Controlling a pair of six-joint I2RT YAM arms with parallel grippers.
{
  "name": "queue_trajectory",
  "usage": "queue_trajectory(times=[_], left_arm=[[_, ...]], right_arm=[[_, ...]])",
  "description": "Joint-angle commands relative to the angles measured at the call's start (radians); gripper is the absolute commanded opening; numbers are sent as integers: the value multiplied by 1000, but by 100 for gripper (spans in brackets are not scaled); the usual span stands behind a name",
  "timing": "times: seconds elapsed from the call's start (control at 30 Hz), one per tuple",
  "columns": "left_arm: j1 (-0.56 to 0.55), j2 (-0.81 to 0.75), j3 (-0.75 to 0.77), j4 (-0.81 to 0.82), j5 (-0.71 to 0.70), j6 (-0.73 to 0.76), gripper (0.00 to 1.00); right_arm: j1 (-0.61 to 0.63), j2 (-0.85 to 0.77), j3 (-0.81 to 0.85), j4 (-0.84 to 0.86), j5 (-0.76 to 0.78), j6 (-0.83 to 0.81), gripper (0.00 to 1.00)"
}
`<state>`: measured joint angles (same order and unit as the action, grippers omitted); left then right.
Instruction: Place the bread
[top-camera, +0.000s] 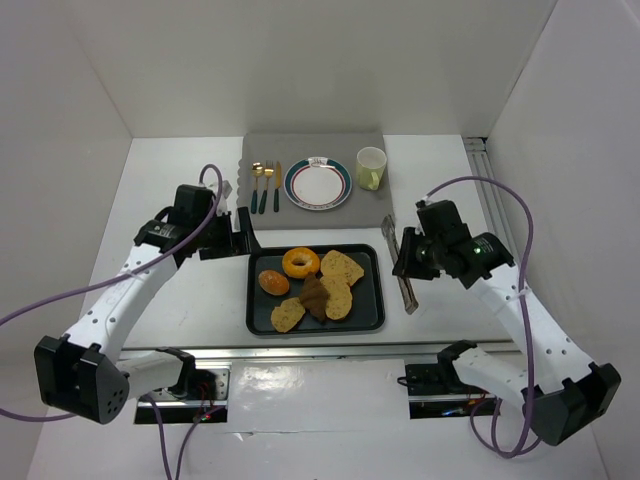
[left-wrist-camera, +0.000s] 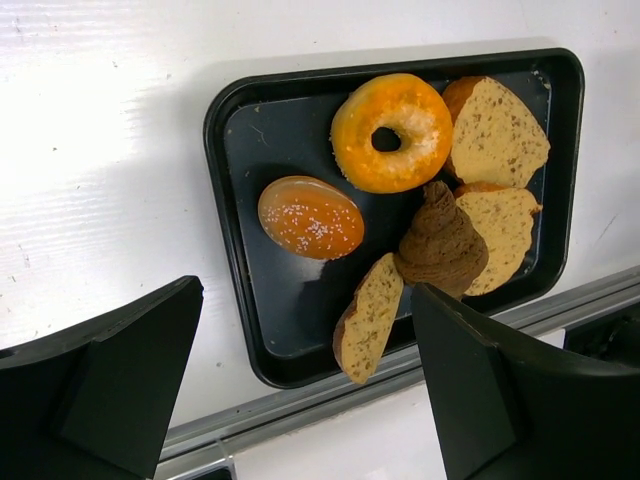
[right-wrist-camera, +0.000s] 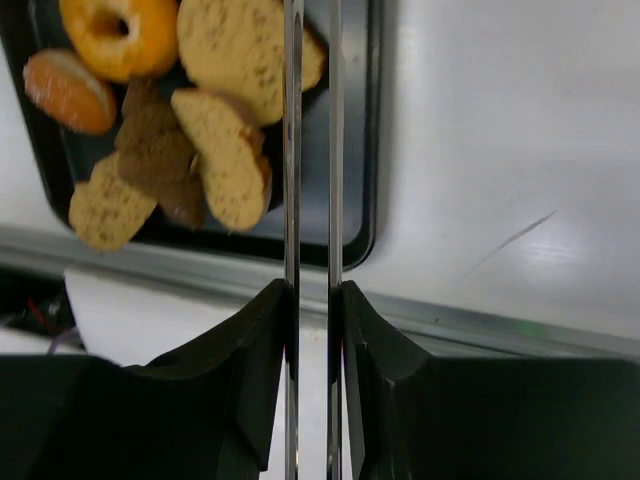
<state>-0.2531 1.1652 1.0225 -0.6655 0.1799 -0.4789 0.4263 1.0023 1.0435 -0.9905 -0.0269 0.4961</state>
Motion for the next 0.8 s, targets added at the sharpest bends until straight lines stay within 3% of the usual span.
queue_trajectory(times=[0.0, 0.27, 0.5, 0.77], left_arm=[[-3, 25, 59, 18, -7, -9, 99], [-3, 34, 79, 27, 3, -9, 99], [-3, 24, 51, 37, 13, -9, 99], [-3, 14, 42, 37, 13, -9, 99]], right_arm=[[34, -39, -26, -56, -148, -18, 34], [81, -25, -7, -42, -182, -7, 43], [92, 76, 16, -19, -103, 68, 45], [92, 134, -2, 22, -100, 59, 55]])
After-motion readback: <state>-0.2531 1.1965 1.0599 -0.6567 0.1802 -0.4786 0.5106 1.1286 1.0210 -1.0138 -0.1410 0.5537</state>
